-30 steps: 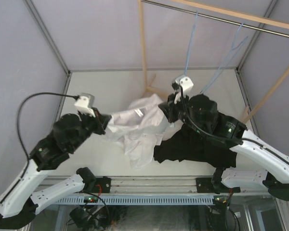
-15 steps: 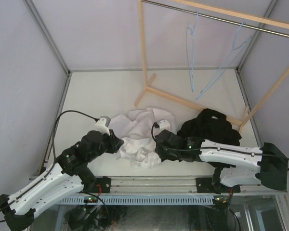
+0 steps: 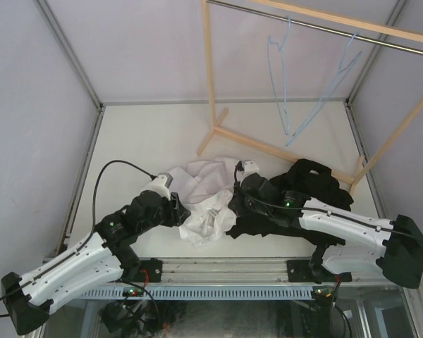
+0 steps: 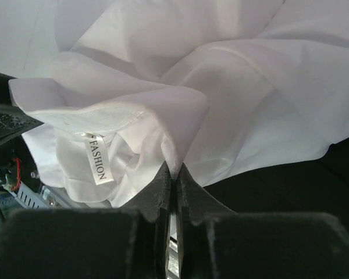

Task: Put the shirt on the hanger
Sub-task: Adjust the shirt at the center of the board.

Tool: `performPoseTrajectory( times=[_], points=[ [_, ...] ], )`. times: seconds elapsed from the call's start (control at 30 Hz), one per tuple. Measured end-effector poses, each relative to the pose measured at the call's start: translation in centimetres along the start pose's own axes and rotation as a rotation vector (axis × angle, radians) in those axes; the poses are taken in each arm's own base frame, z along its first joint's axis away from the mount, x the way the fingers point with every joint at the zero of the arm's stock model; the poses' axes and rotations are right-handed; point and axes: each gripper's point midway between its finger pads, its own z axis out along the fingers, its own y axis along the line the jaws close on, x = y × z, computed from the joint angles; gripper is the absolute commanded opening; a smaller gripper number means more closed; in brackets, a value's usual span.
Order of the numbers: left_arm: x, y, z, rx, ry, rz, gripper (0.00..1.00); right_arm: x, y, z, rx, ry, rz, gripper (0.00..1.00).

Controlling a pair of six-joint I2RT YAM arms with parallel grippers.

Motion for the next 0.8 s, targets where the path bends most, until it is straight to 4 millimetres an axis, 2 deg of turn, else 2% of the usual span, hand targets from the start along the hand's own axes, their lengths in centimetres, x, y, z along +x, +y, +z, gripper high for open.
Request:
performPoseTrajectory(
  times=[0.2, 0.43, 0.63, 0.8],
  points=[
    [0.3, 0.2, -0.1, -0.011, 0.01, 0.006, 0.55, 0.2, 0.0, 0.0, -0.006, 0.009, -0.012, 0.0],
    [1.0, 1.4, -0.2, -0.064, 0.032, 0.011, 0.54, 0.0, -0.5, 0.0, 0.015, 0.002, -0.015, 0.0],
    [1.3, 1.9, 0.1, -0.093, 0.045, 0.013, 0.43, -0.2, -1.3, 0.0, 0.043, -0.002, -0.015, 0.0],
    [1.7, 2.1, 0.2, -0.108, 0.064, 0.012, 0.23, -0.2, -1.6, 0.0, 0.054, 0.001, -0.02, 0.0]
  ],
)
